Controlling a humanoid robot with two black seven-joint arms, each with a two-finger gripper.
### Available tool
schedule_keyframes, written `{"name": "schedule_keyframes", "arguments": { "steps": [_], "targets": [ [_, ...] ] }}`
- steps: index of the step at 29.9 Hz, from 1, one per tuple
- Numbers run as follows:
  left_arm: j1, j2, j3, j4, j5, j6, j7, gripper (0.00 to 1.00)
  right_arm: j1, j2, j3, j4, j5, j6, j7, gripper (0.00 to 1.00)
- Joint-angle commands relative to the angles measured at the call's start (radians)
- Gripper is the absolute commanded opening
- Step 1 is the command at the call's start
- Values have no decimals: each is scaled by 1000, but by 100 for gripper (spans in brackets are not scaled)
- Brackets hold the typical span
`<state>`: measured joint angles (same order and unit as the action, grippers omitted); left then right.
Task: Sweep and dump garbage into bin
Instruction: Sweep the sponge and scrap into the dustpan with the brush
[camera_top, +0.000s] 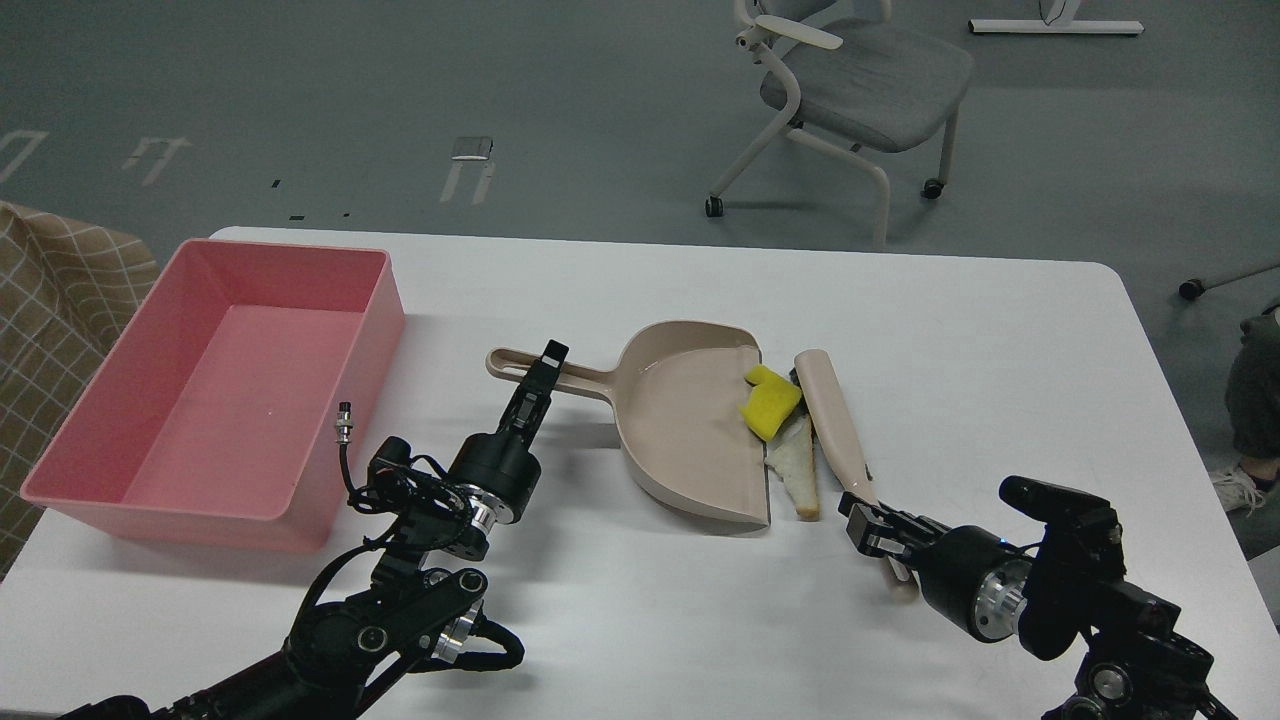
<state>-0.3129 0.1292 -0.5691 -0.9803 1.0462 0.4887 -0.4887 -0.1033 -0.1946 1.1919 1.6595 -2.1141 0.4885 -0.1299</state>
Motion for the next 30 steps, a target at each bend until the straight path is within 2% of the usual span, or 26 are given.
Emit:
{"name": "schedule_keyframes", "arguments": {
  "steps": [1, 5, 7, 21, 26, 30],
  "targets": [
    [-2, 3, 0, 0, 0, 0, 0, 21, 16, 67, -8, 0, -12, 0, -4, 17],
    [-2, -2, 0, 0, 0, 0, 0, 21, 37, 124, -21, -3, -14, 0, -4, 17],
    [-2, -3, 0, 0, 0, 0, 0, 21, 60, 190, -21, -7, -21, 0, -5, 17],
    [-2, -7, 0, 0, 0, 0, 0, 20, 143, 195, 44, -17, -20, 0, -5, 17],
    [-2, -10, 0, 0, 0, 0, 0, 6, 168, 195, 93, -7, -10, 0, -5, 17],
    [-2, -8, 0, 0, 0, 0, 0, 1, 166, 195, 104, -1, -9, 0, -5, 18]
  ]
}}
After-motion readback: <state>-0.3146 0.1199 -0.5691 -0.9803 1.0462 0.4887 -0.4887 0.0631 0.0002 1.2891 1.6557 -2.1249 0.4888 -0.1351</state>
